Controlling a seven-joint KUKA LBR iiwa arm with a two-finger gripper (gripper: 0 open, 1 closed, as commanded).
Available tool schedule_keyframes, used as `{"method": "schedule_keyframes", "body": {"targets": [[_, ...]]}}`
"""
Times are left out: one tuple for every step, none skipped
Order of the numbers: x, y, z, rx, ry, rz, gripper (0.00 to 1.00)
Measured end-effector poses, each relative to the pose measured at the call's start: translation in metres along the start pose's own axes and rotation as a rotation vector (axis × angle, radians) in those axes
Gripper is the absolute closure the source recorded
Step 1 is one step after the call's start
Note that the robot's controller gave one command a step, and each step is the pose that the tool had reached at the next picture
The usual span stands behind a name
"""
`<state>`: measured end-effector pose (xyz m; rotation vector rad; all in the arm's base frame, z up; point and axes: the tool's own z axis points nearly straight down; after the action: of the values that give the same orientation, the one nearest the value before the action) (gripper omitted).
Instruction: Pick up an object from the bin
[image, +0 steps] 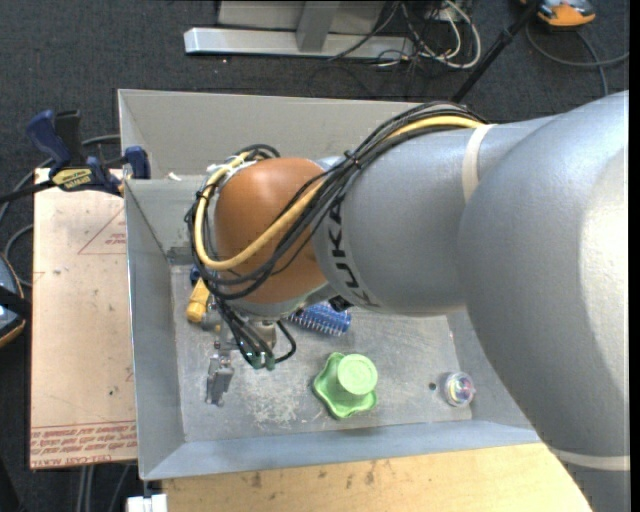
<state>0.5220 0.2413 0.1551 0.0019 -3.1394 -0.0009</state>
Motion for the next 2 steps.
{"method": "schedule_keyframes", "body": {"targets": [[-0.053, -0.043, 0.081, -0.004, -0.006, -0.112, 0.00], [-0.071, -0.088, 0.079, -0.008, -0.013, -0.049, 0.00]]}}
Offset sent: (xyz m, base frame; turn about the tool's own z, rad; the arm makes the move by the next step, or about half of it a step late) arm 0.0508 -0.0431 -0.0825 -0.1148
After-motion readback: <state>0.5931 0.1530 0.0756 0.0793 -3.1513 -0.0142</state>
